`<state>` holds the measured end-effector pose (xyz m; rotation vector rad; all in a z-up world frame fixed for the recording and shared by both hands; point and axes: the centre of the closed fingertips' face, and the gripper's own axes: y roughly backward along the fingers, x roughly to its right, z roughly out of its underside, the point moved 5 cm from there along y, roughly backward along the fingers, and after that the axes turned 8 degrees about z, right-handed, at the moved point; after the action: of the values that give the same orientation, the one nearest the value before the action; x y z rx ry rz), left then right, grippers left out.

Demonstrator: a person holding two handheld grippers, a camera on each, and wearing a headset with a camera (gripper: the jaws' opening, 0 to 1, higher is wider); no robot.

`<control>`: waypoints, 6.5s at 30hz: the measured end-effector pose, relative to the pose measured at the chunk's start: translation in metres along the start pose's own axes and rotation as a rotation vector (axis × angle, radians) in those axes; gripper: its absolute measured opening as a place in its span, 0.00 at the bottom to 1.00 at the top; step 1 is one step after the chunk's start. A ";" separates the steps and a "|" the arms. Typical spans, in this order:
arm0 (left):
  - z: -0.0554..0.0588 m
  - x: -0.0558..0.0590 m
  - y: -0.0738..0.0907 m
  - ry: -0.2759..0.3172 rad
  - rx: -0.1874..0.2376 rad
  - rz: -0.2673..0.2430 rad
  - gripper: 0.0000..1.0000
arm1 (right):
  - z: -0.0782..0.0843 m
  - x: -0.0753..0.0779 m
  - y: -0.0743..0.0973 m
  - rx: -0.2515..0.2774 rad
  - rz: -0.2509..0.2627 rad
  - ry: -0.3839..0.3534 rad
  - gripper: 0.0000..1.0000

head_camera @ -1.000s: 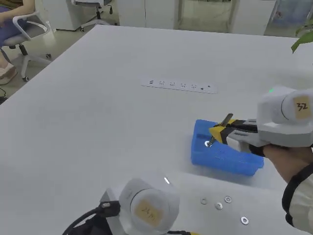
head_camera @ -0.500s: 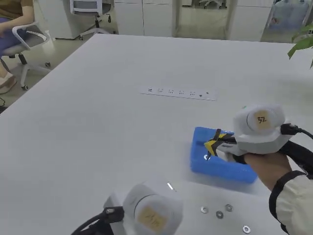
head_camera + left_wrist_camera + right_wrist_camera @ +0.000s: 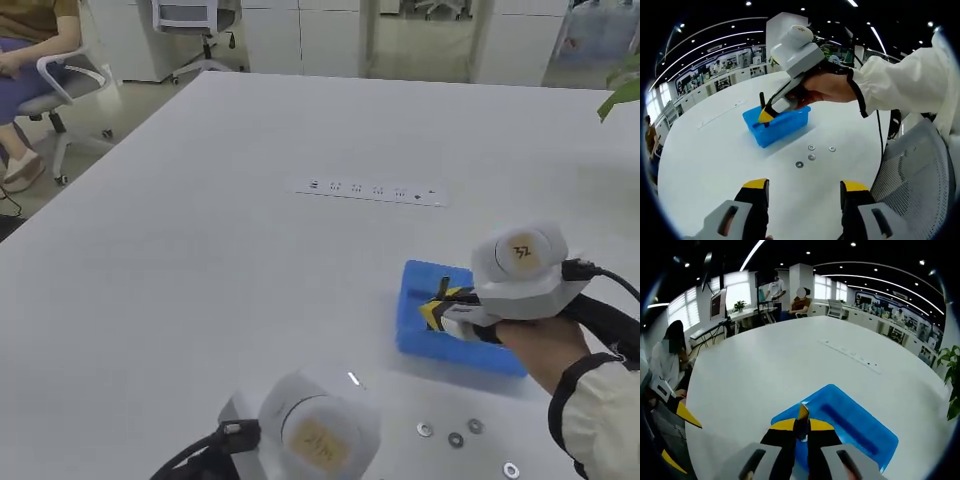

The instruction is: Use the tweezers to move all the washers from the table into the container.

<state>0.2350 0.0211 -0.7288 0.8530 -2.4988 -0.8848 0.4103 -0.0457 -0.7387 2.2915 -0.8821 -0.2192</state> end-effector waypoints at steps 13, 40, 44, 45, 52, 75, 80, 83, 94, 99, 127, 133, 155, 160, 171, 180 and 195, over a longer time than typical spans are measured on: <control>-0.003 0.002 0.004 0.002 0.013 -0.015 0.59 | -0.007 0.001 0.009 0.032 0.021 -0.033 0.05; -0.008 0.007 0.003 -0.005 0.031 0.002 0.60 | 0.021 -0.044 0.089 0.131 -0.015 -0.213 0.04; -0.006 0.008 0.003 -0.003 0.028 0.001 0.60 | 0.033 -0.054 0.083 0.102 -0.026 -0.212 0.05; -0.006 0.008 0.003 -0.005 0.025 0.001 0.60 | 0.036 -0.055 0.081 0.094 -0.026 -0.209 0.05; -0.005 0.010 0.002 -0.005 0.021 0.003 0.59 | 0.044 -0.062 0.072 0.080 -0.037 -0.197 0.05; -0.001 0.011 0.001 -0.005 0.013 0.004 0.57 | 0.055 -0.065 0.064 0.067 -0.015 -0.155 0.04; -0.001 0.012 0.000 -0.007 0.011 0.008 0.57 | 0.055 -0.064 0.063 0.065 -0.015 -0.151 0.04; -0.001 0.012 0.002 -0.011 0.012 0.002 0.58 | 0.052 -0.063 0.064 0.050 -0.020 -0.171 0.03; -0.002 0.012 0.001 -0.007 0.014 -0.001 0.58 | 0.020 -0.051 0.083 0.123 0.003 -0.146 0.03; -0.005 0.012 -0.001 -0.009 0.020 0.005 0.58 | -0.006 -0.034 0.093 0.185 0.041 -0.133 0.03; 0.003 0.007 0.002 0.010 0.008 -0.018 0.57 | 0.007 0.011 0.037 0.094 0.099 -0.138 0.04; 0.003 0.006 0.002 0.015 0.007 -0.021 0.56 | 0.013 0.009 0.028 0.069 0.094 -0.138 0.04; 0.005 0.004 0.004 0.020 0.018 -0.026 0.57 | 0.001 0.008 0.045 0.108 0.107 -0.162 0.04; 0.005 0.005 0.006 0.016 0.020 -0.029 0.57 | -0.006 0.001 0.072 0.163 0.100 -0.182 0.04; 0.001 0.009 0.007 0.005 0.028 -0.028 0.57 | 0.008 -0.015 0.100 0.163 0.090 -0.161 0.04; 0.002 0.010 0.007 0.007 0.028 -0.029 0.57 | 0.045 -0.038 0.094 0.069 0.035 -0.196 0.04; 0.005 0.009 0.008 0.016 0.027 -0.036 0.57 | 0.069 -0.049 0.081 -0.007 0.034 -0.177 0.05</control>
<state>0.2224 0.0226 -0.7264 0.9126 -2.4944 -0.8540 0.3038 -0.0950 -0.7436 2.2743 -1.0063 -0.4143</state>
